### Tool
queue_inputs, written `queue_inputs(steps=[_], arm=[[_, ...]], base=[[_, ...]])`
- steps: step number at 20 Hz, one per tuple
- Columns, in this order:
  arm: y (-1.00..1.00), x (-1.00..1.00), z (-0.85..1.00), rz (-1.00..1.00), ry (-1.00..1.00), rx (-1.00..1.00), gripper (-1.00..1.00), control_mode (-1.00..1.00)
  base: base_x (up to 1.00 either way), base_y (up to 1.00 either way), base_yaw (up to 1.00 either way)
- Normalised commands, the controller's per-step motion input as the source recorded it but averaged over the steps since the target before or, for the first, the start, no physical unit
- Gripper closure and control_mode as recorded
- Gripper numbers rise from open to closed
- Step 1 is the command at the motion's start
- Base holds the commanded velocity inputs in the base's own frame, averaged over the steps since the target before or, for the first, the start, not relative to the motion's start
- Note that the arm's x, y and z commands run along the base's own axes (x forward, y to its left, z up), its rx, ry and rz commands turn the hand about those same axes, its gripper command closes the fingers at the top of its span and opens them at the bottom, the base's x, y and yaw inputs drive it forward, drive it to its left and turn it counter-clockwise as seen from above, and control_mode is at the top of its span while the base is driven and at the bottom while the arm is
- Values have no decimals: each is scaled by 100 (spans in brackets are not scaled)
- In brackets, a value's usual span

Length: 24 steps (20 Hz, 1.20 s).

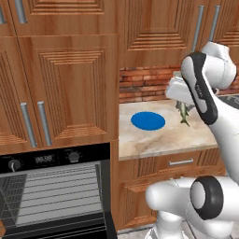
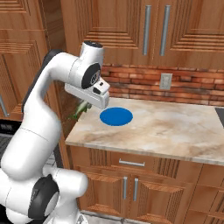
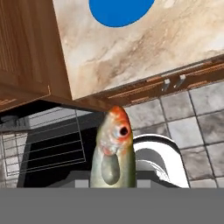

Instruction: Take the fish from the oven and place it on the plate on the counter.

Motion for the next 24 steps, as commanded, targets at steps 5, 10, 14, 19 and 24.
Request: queue_inputs(steps=[5, 10, 14, 19, 24], arm=[[-16, 85, -18, 19, 1, -14, 100, -100], [-17, 41, -4, 27, 0, 0, 100, -100], [0, 14, -13, 18, -10, -2, 100, -100], [0, 0, -60, 14, -36, -9, 100, -100], [0, 1, -58, 8, -34, -7, 100, -100]], base=[[0, 0, 0], [0, 0, 0], [0, 0, 0], [0, 0, 0], [0, 0, 0]])
